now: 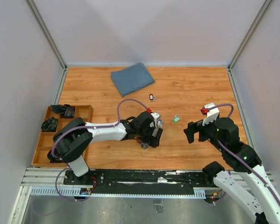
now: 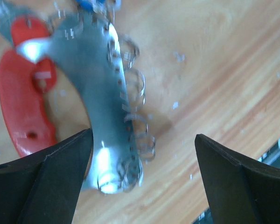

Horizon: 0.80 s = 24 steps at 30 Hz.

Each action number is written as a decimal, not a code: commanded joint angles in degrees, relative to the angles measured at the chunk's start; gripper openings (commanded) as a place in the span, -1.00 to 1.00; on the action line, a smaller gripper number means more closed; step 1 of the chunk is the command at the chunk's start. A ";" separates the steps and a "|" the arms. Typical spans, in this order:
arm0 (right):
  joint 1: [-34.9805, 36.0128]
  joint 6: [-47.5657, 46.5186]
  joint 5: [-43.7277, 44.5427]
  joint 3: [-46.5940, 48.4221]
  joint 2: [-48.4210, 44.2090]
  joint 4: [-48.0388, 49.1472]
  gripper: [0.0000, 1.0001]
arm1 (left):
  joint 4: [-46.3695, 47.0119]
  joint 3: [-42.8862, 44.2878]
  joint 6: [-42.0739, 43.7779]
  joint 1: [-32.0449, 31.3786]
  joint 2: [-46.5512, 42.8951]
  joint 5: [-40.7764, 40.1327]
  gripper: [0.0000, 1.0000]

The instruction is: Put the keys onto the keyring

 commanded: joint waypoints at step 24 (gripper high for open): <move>0.02 13.69 -11.95 -3.41 22.52 9.85 0.28 | -6.51 -6.32 1.36 5.53 -11.25 -17.43 0.49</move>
